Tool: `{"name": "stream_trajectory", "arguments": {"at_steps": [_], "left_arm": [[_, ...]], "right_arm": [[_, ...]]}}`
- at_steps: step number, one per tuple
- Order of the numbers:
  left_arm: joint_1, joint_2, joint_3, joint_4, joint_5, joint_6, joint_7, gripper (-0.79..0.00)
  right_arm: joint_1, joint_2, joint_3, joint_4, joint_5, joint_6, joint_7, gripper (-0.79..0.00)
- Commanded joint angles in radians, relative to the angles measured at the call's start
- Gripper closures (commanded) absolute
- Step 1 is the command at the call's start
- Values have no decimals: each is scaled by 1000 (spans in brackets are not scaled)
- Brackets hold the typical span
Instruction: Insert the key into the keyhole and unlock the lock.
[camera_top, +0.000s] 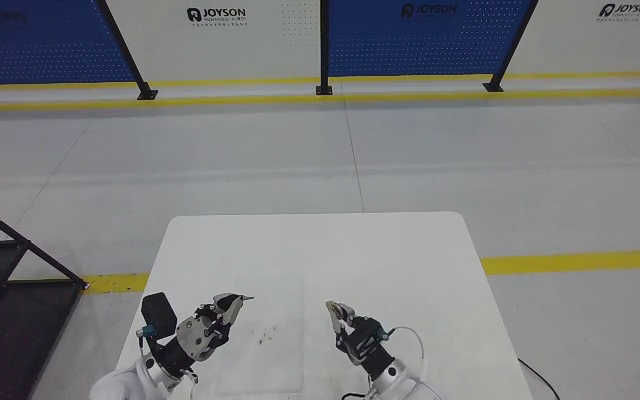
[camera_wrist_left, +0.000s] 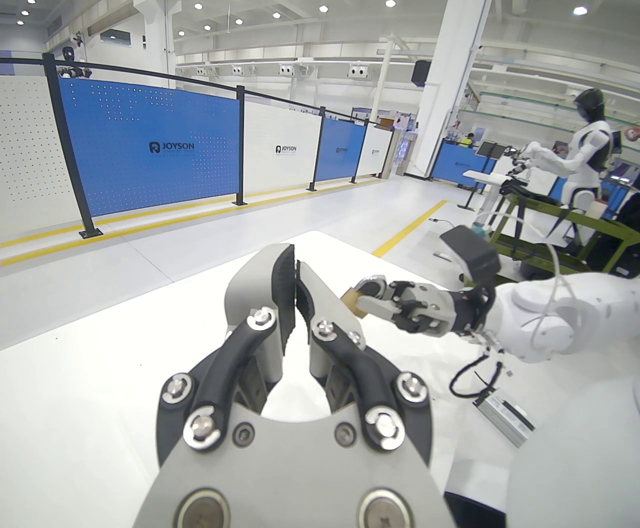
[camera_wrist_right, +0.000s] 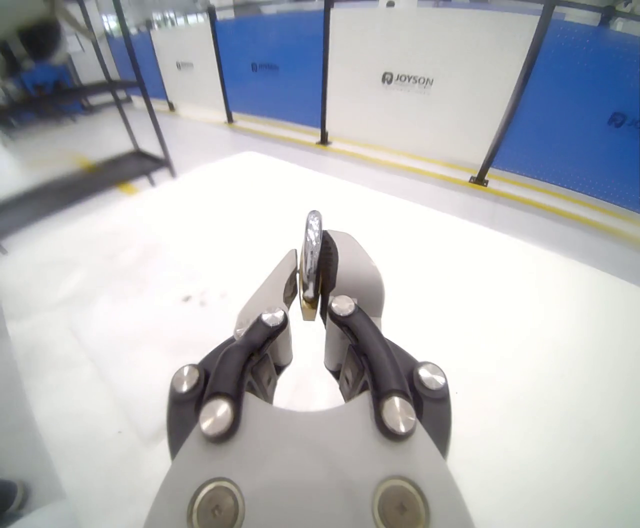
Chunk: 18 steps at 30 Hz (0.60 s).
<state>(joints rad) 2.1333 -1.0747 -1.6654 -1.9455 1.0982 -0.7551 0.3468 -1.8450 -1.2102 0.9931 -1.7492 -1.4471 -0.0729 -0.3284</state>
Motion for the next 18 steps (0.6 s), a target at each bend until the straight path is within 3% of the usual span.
{"name": "stream_trajectory", "arguments": {"at_steps": [1,7,18], "left_arm": [[0,0,0,0,0,0,0,0],[0,0,0,0,0,0,0,0],[0,0,0,0,0,0,0,0]], "right_arm": [[-29,8,30,-48,10,-15,-28,0],[-92,27,104,-137,104,-136,-123,0],[-94,28,110,-139,110,-142,-125,0]]}}
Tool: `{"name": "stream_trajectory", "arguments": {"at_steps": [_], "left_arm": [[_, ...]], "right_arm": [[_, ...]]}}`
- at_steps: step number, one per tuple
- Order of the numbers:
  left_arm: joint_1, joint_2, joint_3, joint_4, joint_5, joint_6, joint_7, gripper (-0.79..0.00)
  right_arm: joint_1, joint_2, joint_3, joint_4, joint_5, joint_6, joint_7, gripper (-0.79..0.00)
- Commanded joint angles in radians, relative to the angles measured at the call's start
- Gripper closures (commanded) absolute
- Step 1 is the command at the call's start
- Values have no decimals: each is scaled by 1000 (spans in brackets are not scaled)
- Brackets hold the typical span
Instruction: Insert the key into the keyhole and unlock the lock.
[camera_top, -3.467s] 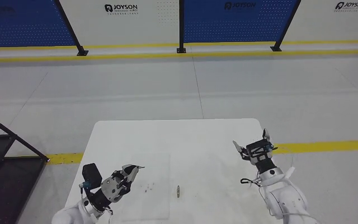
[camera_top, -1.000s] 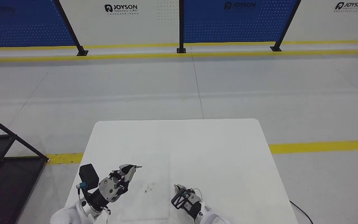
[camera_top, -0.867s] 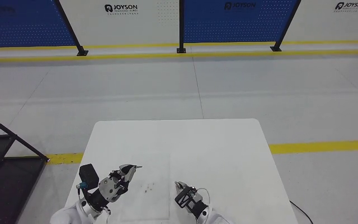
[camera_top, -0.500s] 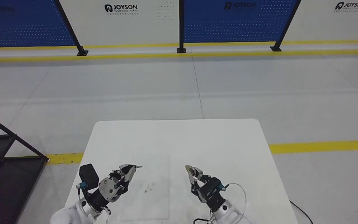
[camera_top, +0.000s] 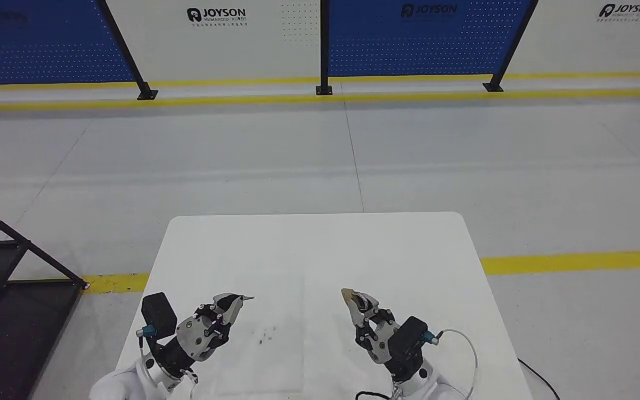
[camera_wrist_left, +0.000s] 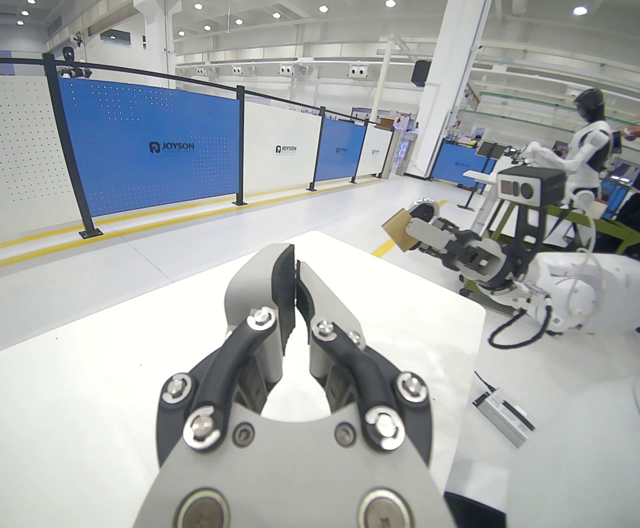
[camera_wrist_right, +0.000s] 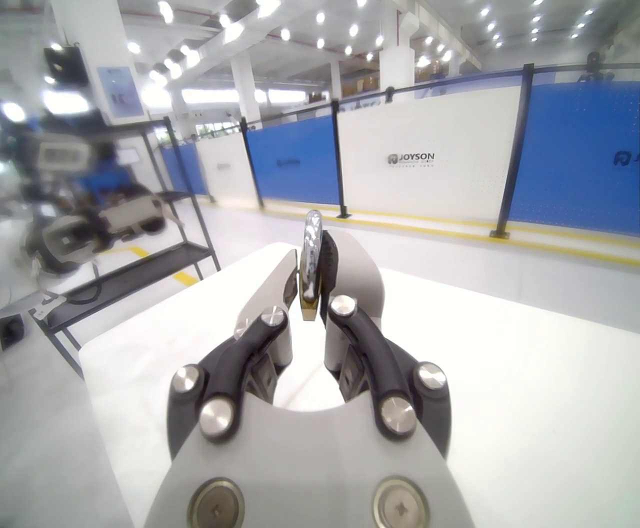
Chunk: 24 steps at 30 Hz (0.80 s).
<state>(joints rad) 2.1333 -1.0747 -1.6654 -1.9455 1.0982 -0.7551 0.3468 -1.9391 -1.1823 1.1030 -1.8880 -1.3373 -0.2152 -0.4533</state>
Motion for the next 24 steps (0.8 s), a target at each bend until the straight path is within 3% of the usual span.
{"name": "stream_trajectory", "arguments": {"at_steps": [1,4,9,19,24], "left_arm": [[0,0,0,0,0,0,0,0],[0,0,0,0,0,0,0,0],[-42,-4,38,1,-94,4,-23,0],[-109,-5,141,59,-400,-257,10,0],[-159,9,243,54,-565,-257,-40,0]], "right_arm": [[0,0,0,0,0,0,0,0],[8,-1,-3,3,22,-5,14,0],[66,-9,-25,33,168,-115,-10,0],[138,-21,-119,132,332,-441,-167,0],[160,-25,-164,180,358,-610,-230,0]]}}
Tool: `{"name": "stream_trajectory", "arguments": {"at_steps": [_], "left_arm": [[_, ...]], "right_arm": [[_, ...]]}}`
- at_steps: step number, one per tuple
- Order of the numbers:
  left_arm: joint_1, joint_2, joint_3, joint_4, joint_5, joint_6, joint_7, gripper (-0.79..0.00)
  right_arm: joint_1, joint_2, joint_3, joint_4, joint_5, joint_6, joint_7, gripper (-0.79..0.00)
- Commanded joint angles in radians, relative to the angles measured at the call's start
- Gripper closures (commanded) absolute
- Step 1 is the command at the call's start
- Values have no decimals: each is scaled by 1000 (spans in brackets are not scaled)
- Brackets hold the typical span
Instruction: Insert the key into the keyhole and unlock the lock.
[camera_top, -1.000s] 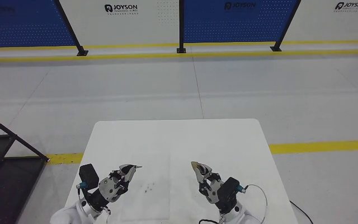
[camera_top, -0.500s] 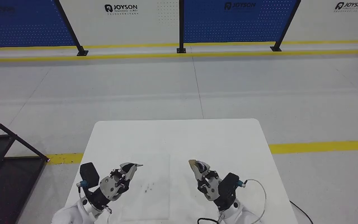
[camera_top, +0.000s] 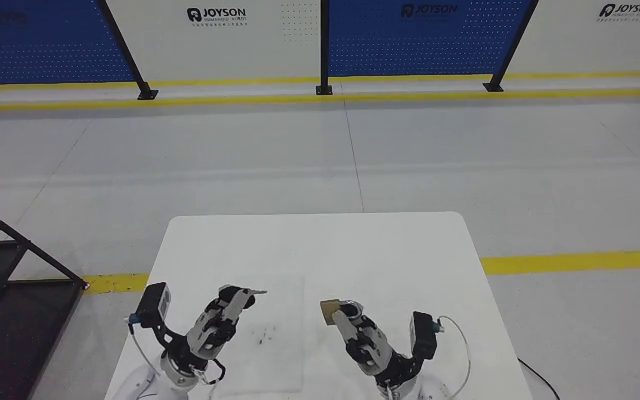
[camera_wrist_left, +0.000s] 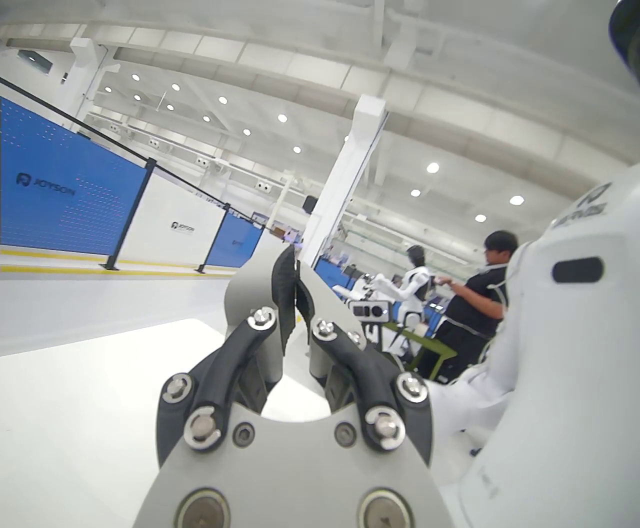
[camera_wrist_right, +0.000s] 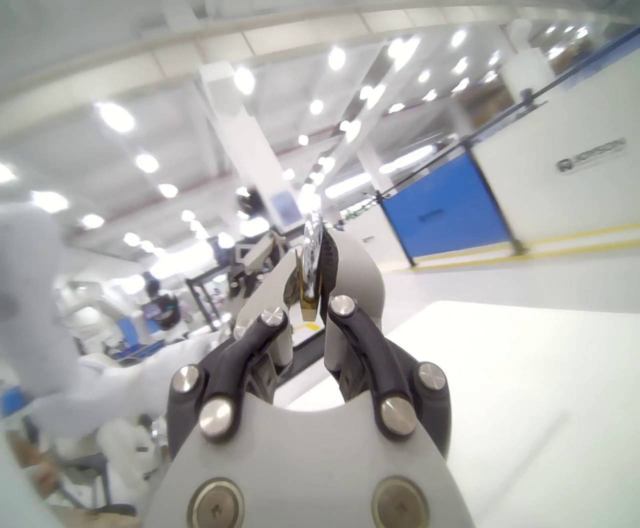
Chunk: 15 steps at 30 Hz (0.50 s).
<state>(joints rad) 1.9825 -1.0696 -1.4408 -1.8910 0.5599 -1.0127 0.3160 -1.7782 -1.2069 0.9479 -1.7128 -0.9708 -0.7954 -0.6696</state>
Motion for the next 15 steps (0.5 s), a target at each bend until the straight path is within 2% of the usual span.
{"name": "stream_trajectory", "arguments": {"at_steps": [1,4,6,15], "left_arm": [[-18,7,34,-2,-52,0,-13,0],[-44,21,100,-10,-149,0,-30,0],[-64,32,128,-3,-201,0,-66,0],[-72,36,130,3,-211,0,-81,0]], "right_arm": [[-1,-1,-15,11,-4,-58,-30,0],[0,-2,-20,27,-2,-106,-68,0],[0,-2,-15,32,-5,-99,-70,0],[0,-2,-15,32,-5,-99,-70,0]]}}
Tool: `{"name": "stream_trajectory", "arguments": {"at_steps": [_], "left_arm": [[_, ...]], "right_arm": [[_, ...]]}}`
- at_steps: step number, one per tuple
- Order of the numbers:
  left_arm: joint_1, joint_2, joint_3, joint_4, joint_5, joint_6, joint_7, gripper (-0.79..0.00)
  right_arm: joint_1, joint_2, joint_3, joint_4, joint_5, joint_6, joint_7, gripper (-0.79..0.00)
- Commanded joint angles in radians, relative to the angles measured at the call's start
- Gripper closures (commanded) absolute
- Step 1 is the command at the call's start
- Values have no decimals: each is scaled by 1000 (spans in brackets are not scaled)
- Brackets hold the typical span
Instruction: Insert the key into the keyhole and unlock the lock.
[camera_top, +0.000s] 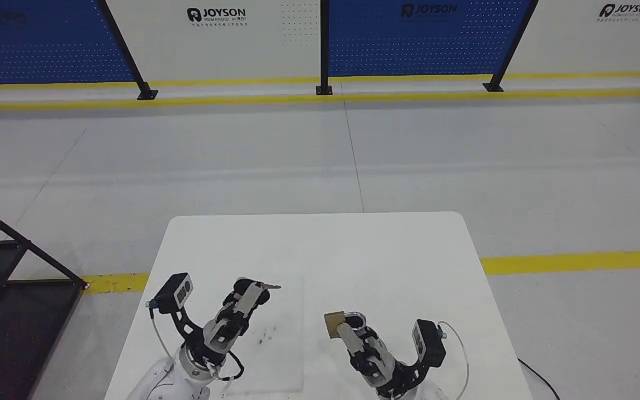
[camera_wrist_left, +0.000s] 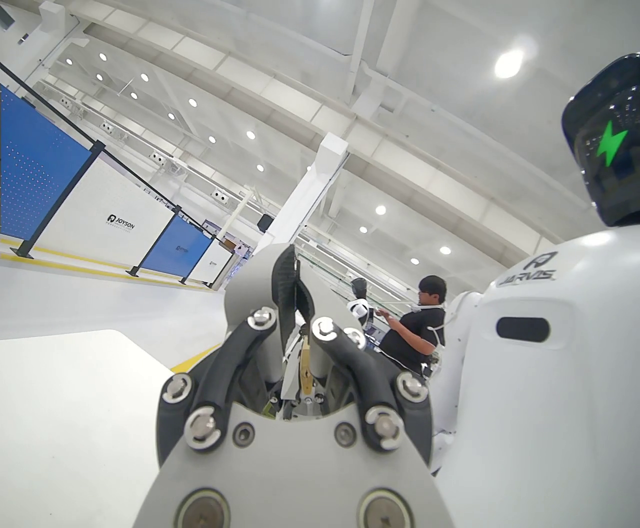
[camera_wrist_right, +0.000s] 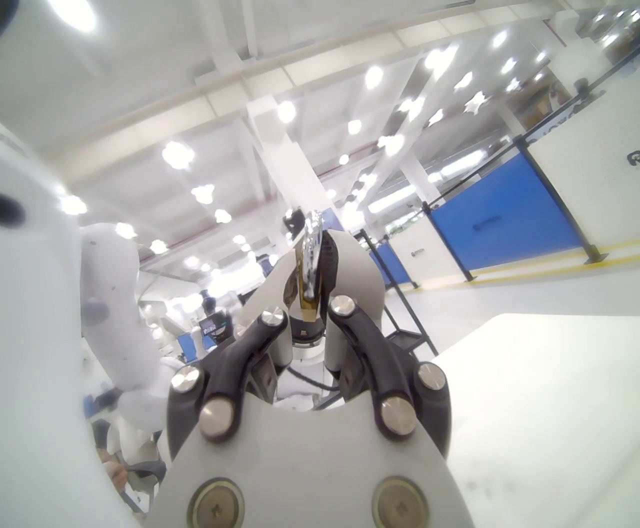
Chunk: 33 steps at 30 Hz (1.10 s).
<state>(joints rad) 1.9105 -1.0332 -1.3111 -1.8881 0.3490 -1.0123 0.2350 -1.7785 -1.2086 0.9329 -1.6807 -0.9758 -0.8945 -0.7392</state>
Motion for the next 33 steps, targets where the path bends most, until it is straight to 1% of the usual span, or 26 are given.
{"name": "stream_trajectory", "arguments": {"at_steps": [1,3,4,6,7,9,14,16,20,28,33], "left_arm": [[0,0,0,0,0,0,0,0],[-3,-1,2,-2,1,15,-7,0],[-9,-2,6,-7,4,41,-17,0],[-20,-9,16,-15,26,89,1,0],[-21,-13,30,-12,40,95,9,0],[-29,-22,58,-4,59,98,42,0],[-66,-49,125,34,143,96,144,0],[-80,-60,150,51,197,93,187,0],[-104,-78,194,97,251,75,249,0],[-126,-100,241,144,326,57,302,0],[-135,-107,254,157,333,45,306,0]], "right_arm": [[0,0,0,0,0,0,0,0],[9,-4,-14,-6,26,23,27,0],[18,-7,-20,-3,42,38,38,0],[34,-16,-39,-5,82,67,32,0],[44,-19,-50,0,93,69,37,0],[61,-29,-66,8,123,86,8,0],[101,-56,-109,53,157,111,-74,0],[114,-65,-121,62,139,121,-114,0],[120,-78,-137,87,103,117,-199,0],[128,-92,-144,114,101,98,-246,0],[122,-96,-143,125,91,90,-253,0]]}}
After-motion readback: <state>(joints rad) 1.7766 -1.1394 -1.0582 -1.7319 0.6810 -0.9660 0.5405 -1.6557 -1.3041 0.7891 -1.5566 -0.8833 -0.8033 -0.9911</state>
